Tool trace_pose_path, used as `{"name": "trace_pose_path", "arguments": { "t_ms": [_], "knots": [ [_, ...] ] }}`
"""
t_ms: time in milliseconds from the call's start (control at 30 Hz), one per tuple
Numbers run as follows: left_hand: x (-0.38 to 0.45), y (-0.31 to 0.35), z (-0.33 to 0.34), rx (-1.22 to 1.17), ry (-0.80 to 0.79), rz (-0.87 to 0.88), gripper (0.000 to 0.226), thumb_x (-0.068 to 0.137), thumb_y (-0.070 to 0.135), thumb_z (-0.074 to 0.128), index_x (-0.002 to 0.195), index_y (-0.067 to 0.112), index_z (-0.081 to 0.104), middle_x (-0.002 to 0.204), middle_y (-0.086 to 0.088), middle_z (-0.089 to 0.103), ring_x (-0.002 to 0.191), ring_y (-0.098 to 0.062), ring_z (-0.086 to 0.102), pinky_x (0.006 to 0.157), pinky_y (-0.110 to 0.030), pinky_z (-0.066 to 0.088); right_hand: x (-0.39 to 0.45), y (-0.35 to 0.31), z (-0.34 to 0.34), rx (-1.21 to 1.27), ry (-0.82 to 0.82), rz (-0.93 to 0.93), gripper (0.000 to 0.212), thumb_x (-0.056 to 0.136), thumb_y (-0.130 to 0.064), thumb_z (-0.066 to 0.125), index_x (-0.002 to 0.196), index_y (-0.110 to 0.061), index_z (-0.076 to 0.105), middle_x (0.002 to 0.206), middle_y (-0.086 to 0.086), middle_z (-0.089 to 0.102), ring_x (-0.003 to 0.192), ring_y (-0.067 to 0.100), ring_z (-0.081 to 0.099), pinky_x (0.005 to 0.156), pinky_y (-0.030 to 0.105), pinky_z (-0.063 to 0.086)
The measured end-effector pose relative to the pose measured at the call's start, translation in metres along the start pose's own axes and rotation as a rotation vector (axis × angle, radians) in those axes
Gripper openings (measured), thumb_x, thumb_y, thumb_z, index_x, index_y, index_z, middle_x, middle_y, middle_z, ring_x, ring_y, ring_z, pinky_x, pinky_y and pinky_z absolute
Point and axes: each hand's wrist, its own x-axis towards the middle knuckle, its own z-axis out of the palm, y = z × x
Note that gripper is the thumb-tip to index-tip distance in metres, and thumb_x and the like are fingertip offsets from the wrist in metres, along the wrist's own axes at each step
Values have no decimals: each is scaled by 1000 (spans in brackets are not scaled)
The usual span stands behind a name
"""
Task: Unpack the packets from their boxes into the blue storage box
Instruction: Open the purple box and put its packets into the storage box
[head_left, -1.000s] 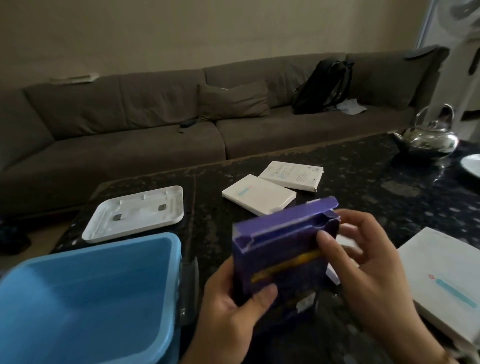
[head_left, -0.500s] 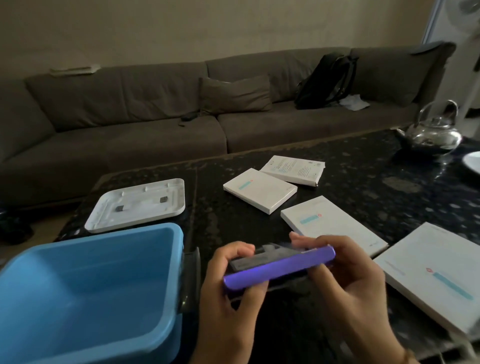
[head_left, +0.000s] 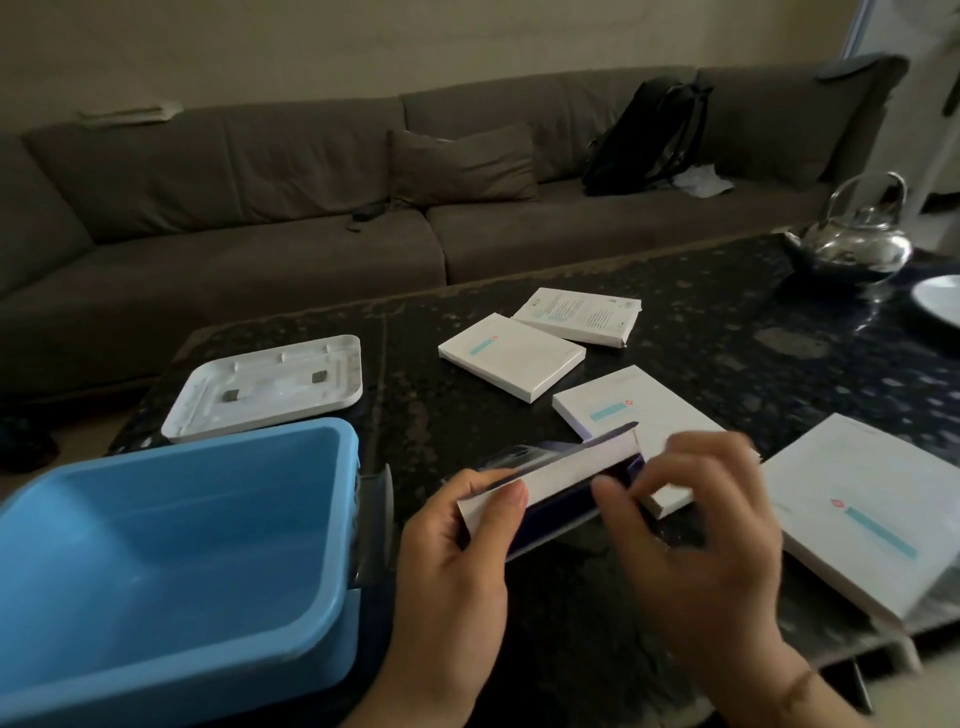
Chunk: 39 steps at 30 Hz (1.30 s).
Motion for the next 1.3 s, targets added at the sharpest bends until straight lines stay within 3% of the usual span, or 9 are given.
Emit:
{"name": "trace_pose_path", "arguments": {
  "t_ms": [100,367,667,933,1033,1100,1167,1233,1300],
  "knots": [
    [-2,-1,1,4,10,49,25,83,33,59,97,20,76,101,-4,76,99,-18,71,81,-29,57,-6,-8,-3,-155,-136,-213,15,83,-23,73,75,-10,73,86,3,66,83,23,58,74,32,47],
    [-2,-3,2,19,72,164,24,83,31,58,84,14,75,79,2,73,80,-5,69,68,-13,50,-11,-15,0,-438,-203,-297,15,87,-29,63,86,-21,76,91,-2,70,93,30,62,87,44,39],
    [3,-24,-9,65,40,122,32,88,33,58,110,13,70,113,-7,71,108,-24,68,84,-30,58,-16,1,4,-468,-288,-414,19,91,-31,59,81,-24,75,95,-2,70,100,26,51,80,41,38],
    [5,-24,-16,-74,-5,1,30,84,29,72,110,13,70,115,-6,70,111,-27,67,83,-38,59,-26,5,-2,-424,-218,-466,25,98,-25,52,85,-24,73,107,-6,54,97,25,47,79,38,36],
    [8,-24,-21,-85,1,-30,25,81,26,75,103,15,74,112,-7,72,104,-27,70,80,-38,59,-28,-1,-13,-410,-170,-502,1,91,-25,64,90,-25,65,95,-4,54,87,23,48,74,37,36],
    [9,-26,-23,-70,9,-22,22,80,25,76,101,18,77,114,-8,71,104,-26,70,85,-44,59,-31,-6,-26,-423,-174,-526,1,84,-24,72,84,-23,73,75,-3,60,70,22,49,67,35,36],
    [6,-30,-23,27,17,35,21,82,28,73,100,20,77,118,-1,70,109,-20,68,91,-45,56,-39,-14,-38,-429,-208,-497,8,82,-23,72,76,-20,77,59,-3,60,52,23,50,57,32,38],
    [1,-35,-21,201,17,137,17,81,29,69,94,22,78,117,11,68,116,-9,62,99,-34,51,-59,-20,-48,-394,-246,-347,13,81,-27,69,74,-20,78,55,-5,62,45,21,52,50,30,40],
    [-2,-43,-21,357,-5,227,9,83,27,68,88,29,75,114,19,66,119,-1,56,103,-22,43,-77,-32,-53,-263,-276,46,20,79,-43,65,73,-29,78,59,-11,68,47,15,60,52,29,45]
  ]
}}
